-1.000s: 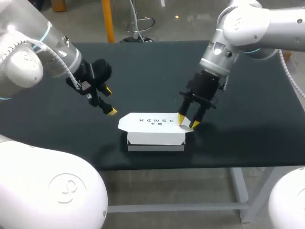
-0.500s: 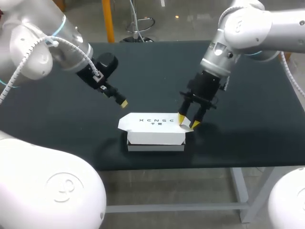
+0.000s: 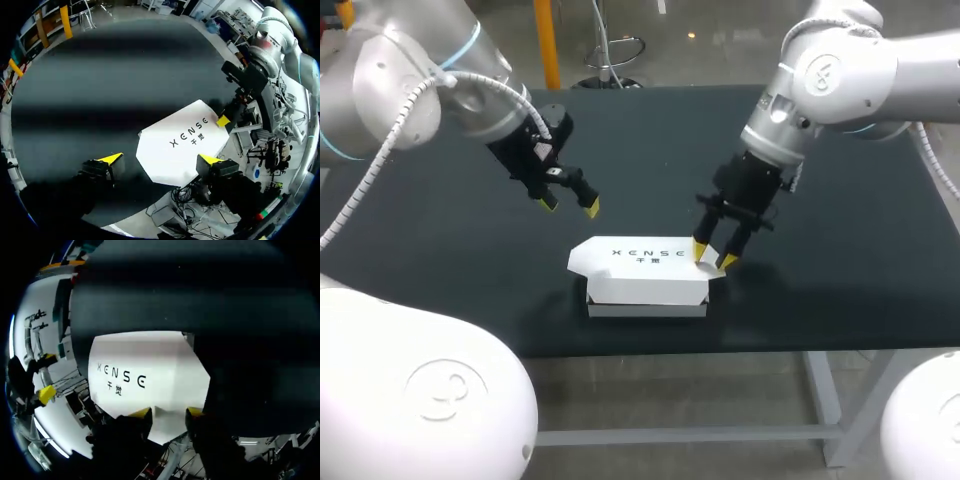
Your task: Assemble the packaging by folding the flat box into shape, placing the metal phone stand inside, and closing the box properly
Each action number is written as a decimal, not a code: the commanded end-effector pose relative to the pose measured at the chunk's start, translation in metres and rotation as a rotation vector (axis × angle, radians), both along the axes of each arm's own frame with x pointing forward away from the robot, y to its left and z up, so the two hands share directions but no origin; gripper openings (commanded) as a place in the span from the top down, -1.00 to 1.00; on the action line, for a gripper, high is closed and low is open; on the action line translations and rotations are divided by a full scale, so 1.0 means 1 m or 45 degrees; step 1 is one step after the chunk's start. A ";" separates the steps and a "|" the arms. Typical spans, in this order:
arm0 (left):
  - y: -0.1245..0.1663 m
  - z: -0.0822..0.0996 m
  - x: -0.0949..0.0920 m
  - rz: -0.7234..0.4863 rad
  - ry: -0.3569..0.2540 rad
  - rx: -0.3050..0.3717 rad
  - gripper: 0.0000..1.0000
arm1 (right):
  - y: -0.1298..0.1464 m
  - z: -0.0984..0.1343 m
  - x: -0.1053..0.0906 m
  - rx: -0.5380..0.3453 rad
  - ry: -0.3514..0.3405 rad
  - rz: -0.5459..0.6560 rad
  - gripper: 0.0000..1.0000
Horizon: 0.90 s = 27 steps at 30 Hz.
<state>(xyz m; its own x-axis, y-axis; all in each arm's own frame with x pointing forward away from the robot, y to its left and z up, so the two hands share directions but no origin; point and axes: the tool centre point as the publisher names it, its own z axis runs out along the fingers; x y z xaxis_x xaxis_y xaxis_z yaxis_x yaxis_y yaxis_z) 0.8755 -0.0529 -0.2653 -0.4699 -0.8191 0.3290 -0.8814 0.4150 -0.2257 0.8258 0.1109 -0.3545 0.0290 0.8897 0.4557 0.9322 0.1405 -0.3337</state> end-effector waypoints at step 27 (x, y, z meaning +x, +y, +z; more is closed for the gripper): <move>-0.017 -0.038 -0.004 0.427 0.463 0.034 -0.72 | -0.001 -0.007 -0.005 0.002 -0.091 -0.067 0.04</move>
